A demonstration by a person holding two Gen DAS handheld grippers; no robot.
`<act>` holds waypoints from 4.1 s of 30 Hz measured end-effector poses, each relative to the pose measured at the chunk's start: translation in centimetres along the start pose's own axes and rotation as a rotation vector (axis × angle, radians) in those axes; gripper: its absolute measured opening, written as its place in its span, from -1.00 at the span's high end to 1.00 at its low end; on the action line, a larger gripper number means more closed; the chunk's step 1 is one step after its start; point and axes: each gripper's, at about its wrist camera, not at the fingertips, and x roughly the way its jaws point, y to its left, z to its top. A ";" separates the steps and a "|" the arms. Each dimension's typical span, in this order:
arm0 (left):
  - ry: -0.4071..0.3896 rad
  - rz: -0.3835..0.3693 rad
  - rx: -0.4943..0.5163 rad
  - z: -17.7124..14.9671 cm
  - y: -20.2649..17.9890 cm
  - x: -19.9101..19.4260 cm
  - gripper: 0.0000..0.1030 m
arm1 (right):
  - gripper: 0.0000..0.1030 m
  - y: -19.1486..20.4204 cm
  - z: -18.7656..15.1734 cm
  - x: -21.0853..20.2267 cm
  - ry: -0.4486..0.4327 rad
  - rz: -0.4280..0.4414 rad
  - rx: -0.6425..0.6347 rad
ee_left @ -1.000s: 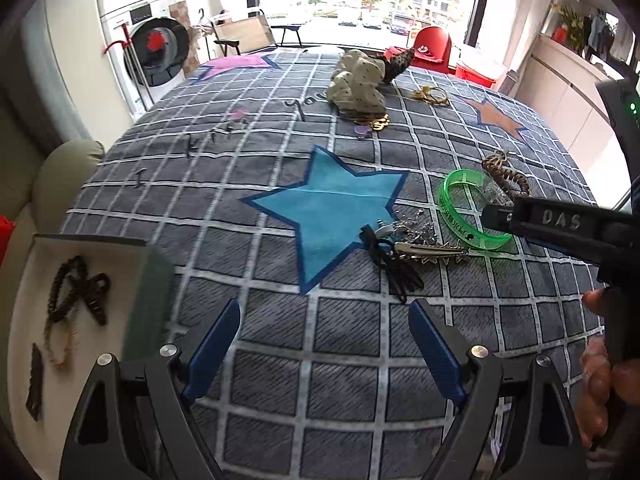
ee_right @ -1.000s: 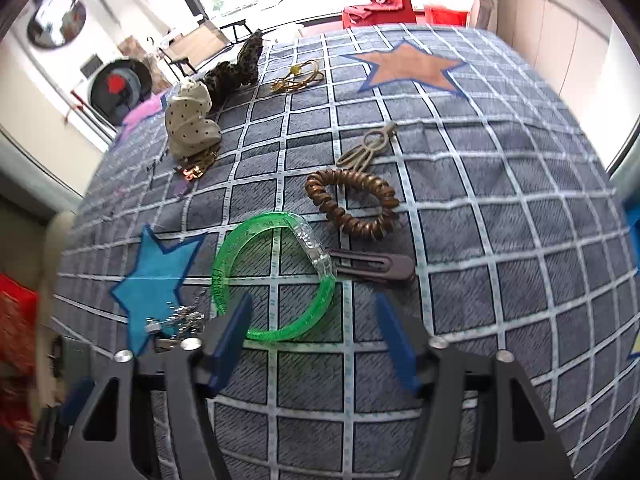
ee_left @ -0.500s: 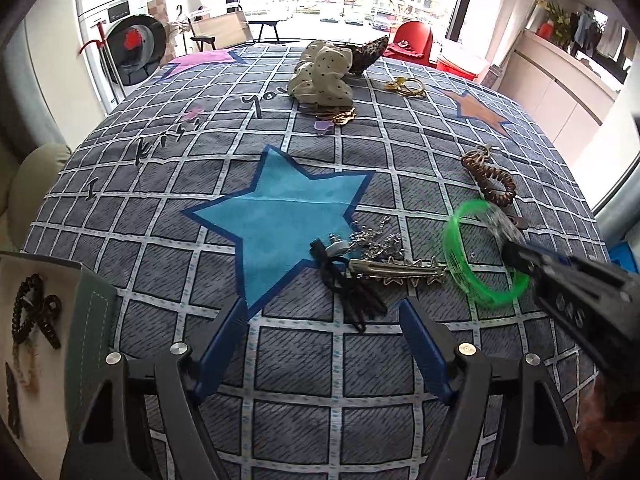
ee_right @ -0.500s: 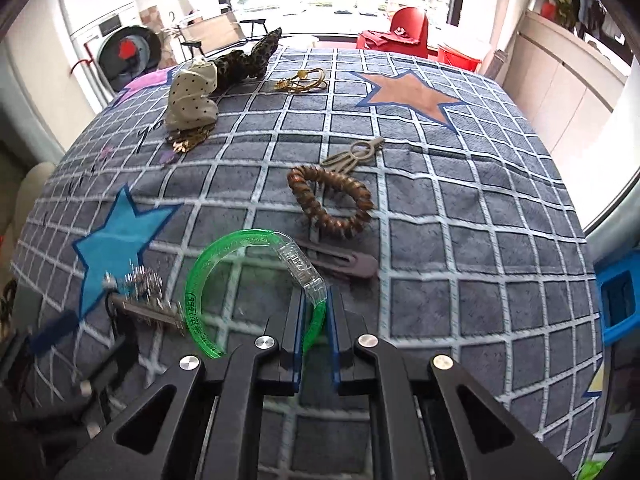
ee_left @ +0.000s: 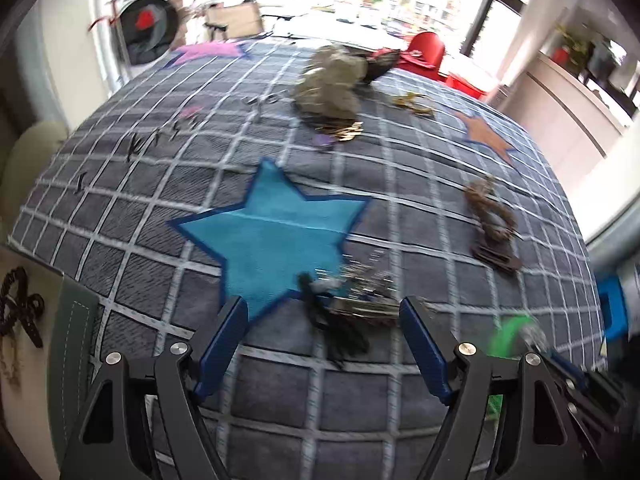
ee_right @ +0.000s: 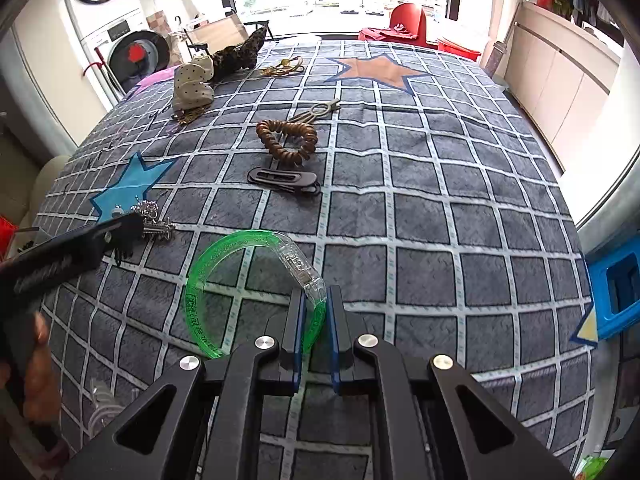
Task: Organize jewelry
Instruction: 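Grasp the green bangle with the right tool, then grasp the silver keychain with the left tool while the right tool holds the green bangle, then carry the green bangle and silver keychain over the white tray with both tools, then open the right tool to drop the bangle while the left tool releases the keychain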
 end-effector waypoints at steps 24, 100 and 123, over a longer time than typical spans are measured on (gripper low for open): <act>-0.054 -0.048 0.108 0.2 -0.4 -1.1 0.72 | 0.78 -0.2 -0.1 -0.1 -0.008 0.015 0.007; -0.146 0.138 -0.275 -16.4 27.7 -16.4 0.72 | 0.78 35.2 -6.5 -3.0 0.114 0.333 -0.509; -0.104 0.198 -0.251 -15.9 26.7 -15.4 0.71 | -0.19 36.7 -6.4 -1.0 0.147 0.307 -0.529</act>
